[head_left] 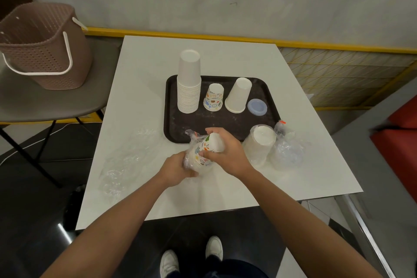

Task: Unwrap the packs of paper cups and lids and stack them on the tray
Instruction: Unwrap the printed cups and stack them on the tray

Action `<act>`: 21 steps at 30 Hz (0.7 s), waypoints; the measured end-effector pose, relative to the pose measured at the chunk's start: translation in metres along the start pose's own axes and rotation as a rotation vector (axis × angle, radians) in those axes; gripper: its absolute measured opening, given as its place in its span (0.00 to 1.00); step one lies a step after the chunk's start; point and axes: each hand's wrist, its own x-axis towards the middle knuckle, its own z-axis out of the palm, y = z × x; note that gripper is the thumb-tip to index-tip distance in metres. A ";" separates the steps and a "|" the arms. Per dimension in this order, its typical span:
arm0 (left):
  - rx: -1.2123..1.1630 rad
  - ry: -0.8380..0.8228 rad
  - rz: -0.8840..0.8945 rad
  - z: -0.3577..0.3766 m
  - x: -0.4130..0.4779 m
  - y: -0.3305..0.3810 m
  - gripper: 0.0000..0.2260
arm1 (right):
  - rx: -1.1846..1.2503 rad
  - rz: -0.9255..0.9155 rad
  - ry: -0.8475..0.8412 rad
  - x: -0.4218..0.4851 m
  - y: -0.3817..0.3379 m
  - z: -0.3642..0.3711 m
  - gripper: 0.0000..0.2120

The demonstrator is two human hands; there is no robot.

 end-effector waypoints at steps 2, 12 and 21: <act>0.073 0.023 0.008 -0.002 0.000 0.001 0.21 | -0.044 -0.017 -0.008 0.001 -0.003 -0.004 0.27; 0.367 0.056 -0.034 -0.008 -0.001 0.008 0.05 | -0.181 0.024 -0.009 0.000 -0.010 -0.008 0.30; 0.119 0.197 -0.063 -0.006 0.002 -0.004 0.09 | -0.009 0.106 0.032 0.004 -0.012 -0.017 0.27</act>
